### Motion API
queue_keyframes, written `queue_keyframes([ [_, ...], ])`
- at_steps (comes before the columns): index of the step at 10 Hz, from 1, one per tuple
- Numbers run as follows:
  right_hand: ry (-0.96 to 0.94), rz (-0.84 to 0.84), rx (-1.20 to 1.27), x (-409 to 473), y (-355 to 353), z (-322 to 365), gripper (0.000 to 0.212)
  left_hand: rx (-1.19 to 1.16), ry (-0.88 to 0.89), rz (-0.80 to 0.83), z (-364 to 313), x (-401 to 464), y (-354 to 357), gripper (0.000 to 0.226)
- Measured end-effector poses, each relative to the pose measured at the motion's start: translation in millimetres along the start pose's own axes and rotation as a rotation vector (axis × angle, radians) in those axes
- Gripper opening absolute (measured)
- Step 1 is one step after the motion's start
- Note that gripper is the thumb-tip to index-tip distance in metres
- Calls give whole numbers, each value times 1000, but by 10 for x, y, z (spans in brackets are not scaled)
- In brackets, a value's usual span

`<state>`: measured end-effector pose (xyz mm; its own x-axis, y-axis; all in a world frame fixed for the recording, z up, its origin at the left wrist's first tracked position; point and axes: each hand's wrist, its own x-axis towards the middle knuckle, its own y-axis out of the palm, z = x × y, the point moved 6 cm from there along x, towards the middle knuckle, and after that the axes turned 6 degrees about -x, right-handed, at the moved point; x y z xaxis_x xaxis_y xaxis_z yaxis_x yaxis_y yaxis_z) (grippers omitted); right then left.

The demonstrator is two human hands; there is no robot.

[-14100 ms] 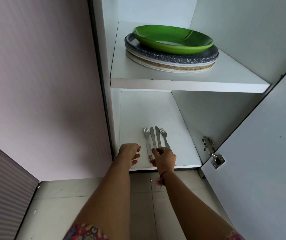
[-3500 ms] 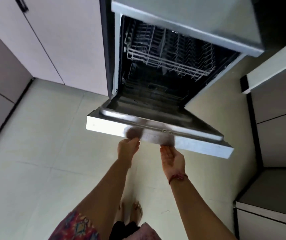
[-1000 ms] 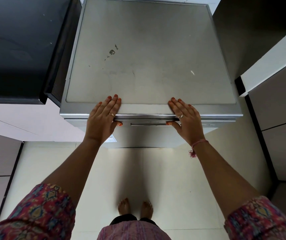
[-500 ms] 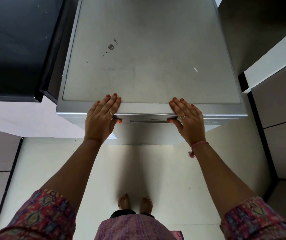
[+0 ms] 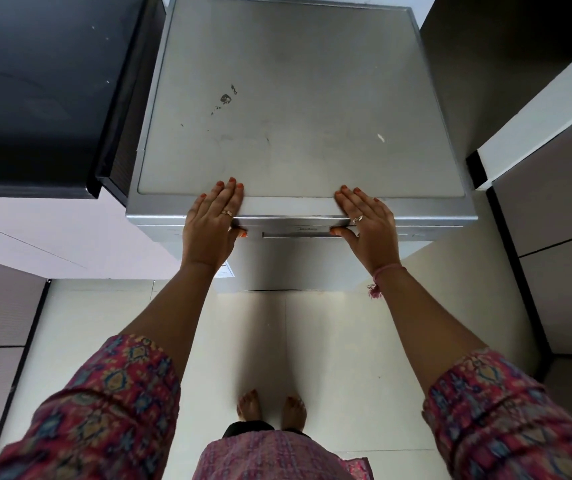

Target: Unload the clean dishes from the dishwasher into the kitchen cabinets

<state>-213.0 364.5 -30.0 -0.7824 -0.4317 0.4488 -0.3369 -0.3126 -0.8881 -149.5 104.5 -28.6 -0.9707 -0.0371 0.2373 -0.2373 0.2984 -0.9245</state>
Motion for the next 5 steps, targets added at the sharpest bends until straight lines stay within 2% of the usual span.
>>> queue_keyframes([
  [1, 76, 88, 52, 2, -35, 67, 60, 14, -62, 57, -84, -21, 7, 76],
  [2, 177, 159, 134, 31, -121, 135, 52, 31, -100, 169, -122, -33, 3, 82],
  [3, 223, 151, 193, 180, -263, 213, 45, 15, -113, 280, -134, 12, -55, 89],
  [4, 171, 94, 134, 414, -499, 405, 46, 8, -69, 219, -268, 113, -297, 84],
  [5, 170, 2, 99, 679, -740, 531, 48, 30, -58, 78, -425, 273, -634, 78],
])
